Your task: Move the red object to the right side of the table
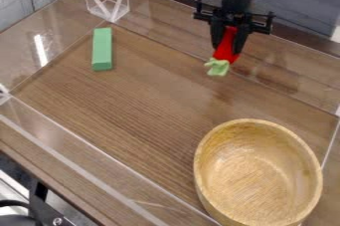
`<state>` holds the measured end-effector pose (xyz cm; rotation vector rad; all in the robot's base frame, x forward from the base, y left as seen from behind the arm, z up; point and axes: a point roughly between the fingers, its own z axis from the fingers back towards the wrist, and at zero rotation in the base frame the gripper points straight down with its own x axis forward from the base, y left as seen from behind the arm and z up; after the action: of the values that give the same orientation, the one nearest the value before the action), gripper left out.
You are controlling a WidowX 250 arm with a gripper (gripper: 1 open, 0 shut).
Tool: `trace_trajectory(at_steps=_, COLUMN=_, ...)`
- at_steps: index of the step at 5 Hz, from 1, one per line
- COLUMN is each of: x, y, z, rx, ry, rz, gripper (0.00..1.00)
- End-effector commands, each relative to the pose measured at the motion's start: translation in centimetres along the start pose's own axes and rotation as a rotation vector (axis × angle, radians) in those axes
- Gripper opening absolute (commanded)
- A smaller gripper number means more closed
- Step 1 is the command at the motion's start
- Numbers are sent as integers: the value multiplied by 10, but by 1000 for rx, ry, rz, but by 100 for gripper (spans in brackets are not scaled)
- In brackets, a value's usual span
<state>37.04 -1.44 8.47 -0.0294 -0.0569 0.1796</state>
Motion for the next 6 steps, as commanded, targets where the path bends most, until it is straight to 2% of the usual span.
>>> trace_trajectory(at_steps=1, x=2, y=2, z=24, rx=-16, ry=-66, rz=-30, gripper=0)
trace_trajectory(at_steps=3, x=-2, y=-18, z=6, rx=-20, ry=-44, rz=-92, gripper=0)
trace_trajectory(at_steps=5, x=0, y=-8, z=-5, rx=-3, ry=-27, rz=-48, gripper=0)
trace_trajectory(at_steps=6, x=3, y=7, z=-7, rx=8, ry=-26, rz=-16, gripper=0)
